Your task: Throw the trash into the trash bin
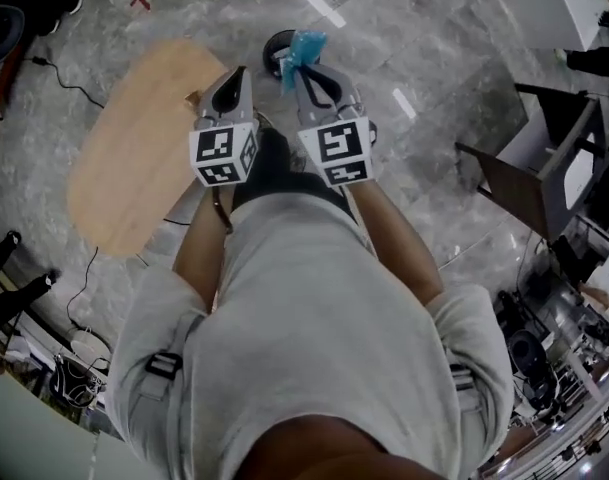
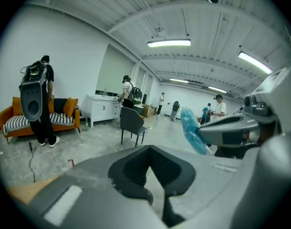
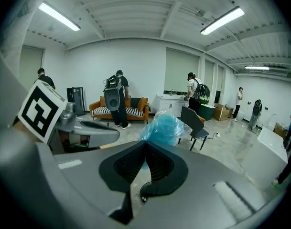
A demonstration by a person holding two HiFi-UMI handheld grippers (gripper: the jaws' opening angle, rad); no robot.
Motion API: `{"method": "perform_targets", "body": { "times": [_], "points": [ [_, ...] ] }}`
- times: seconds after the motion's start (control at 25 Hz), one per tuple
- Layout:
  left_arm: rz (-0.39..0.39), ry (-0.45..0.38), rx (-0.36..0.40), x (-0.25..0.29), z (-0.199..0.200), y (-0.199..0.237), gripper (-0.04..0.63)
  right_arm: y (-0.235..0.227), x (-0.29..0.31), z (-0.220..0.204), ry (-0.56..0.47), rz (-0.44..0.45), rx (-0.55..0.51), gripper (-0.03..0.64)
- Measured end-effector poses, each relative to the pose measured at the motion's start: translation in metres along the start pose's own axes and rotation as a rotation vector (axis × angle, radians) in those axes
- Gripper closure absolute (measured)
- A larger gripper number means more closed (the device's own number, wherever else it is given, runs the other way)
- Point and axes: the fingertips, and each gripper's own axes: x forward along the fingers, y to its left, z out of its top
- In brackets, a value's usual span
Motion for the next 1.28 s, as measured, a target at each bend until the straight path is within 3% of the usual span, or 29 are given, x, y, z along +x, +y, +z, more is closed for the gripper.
{"method": "perform_targets", "body": {
  "times": [0.2,0.36,0.64,0.8,1.0,1.28],
  "points": [
    [-0.032,-0.015,-0.05,0.047,0.016,-0.004,0.577,-0.04,0.022,0.003,0.053,-0.007,-0.049,0.601],
    [-0.005,-0.01,-0.085,0.065,0.018,-0.005,0.577,-0.058,0.033,-0.002,0.089,0.034,-0.079,0.601],
    [0.128,0.018,-0.148,0.094,0.003,0.009,0.577,-0.081,0.073,-0.018,0.123,0.181,-0.165,0.601],
    [0.248,0.031,-0.159,0.111,-0.002,0.014,0.577,-0.087,0.097,-0.021,0.104,0.29,-0.239,0.601],
    [0.385,0.013,-0.242,0.142,-0.009,0.001,0.577,-0.113,0.117,-0.032,0.099,0.435,-0.245,0.601],
    [0.464,0.055,-0.335,0.164,-0.059,-0.006,0.577,-0.147,0.142,-0.095,0.168,0.48,-0.23,0.601]
  ]
}}
